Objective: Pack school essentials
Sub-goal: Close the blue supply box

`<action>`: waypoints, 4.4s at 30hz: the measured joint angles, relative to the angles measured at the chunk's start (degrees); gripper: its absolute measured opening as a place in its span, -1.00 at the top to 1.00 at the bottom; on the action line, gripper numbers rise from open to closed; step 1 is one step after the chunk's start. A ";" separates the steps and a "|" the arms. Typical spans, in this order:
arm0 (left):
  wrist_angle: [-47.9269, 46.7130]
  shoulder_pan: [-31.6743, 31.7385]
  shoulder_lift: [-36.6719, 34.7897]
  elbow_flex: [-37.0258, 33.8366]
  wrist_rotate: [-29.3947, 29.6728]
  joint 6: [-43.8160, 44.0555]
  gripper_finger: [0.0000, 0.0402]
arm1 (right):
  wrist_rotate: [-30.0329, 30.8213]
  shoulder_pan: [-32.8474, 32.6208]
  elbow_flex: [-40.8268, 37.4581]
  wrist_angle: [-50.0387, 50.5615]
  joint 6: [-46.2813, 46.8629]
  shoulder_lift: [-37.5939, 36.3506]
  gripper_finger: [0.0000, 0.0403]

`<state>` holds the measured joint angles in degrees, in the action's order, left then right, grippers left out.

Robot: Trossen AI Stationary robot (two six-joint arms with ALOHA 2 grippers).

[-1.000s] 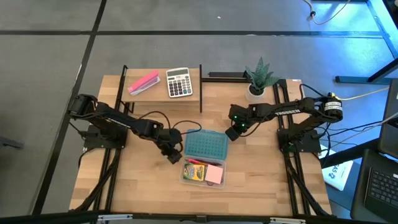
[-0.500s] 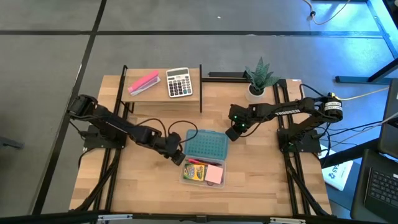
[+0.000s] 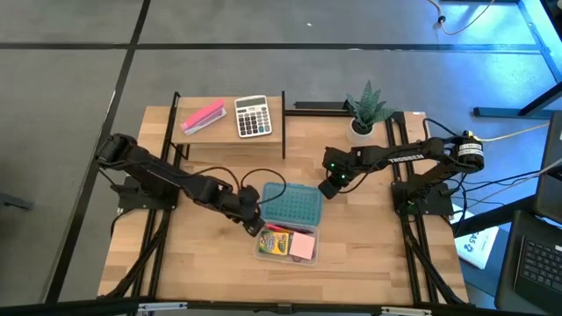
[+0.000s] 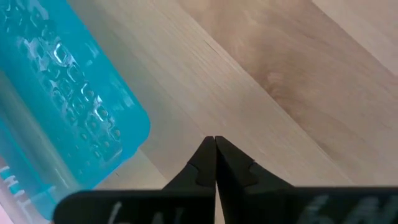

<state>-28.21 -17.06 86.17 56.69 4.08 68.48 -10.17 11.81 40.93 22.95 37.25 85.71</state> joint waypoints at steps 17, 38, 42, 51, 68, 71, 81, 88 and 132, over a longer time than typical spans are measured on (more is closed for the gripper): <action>-4.34 -0.02 8.15 5.46 -2.05 12.47 0.55 | 0.06 0.02 0.00 -0.71 -0.29 0.00 0.99; -3.54 -0.07 13.86 5.51 -1.66 10.47 0.56 | 0.06 0.02 -0.02 -1.72 -1.54 -0.01 0.99; -3.74 -0.07 14.03 5.51 -0.58 10.41 0.56 | 0.04 0.02 -0.02 -1.75 -1.54 -0.01 0.99; -3.82 -0.07 14.03 5.51 -0.11 10.37 0.56 | 0.04 0.02 -0.02 -1.88 -1.54 -0.02 0.99; -3.75 -0.07 14.03 5.49 -0.09 10.42 0.80 | 0.02 0.02 -0.02 -1.91 -1.52 -0.02 0.99; -3.75 -0.05 14.01 5.49 0.06 10.46 0.90 | -0.39 0.02 -0.02 -1.96 -1.54 -0.02 0.98; -3.60 -0.09 14.01 5.46 -0.28 10.28 0.96 | -5.02 -0.02 -0.02 -4.15 -6.05 -0.02 0.97; -3.61 -0.07 14.01 5.46 -0.18 10.61 0.97 | -9.40 -0.91 -0.02 -3.91 -11.85 -0.02 0.96; -2.01 3.40 14.03 5.40 1.60 10.87 0.95 | -17.22 -9.58 2.40 -18.95 -22.67 -2.18 0.97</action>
<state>-30.22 -13.66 100.20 62.08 5.67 79.35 -27.40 2.24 43.32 4.00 14.58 83.53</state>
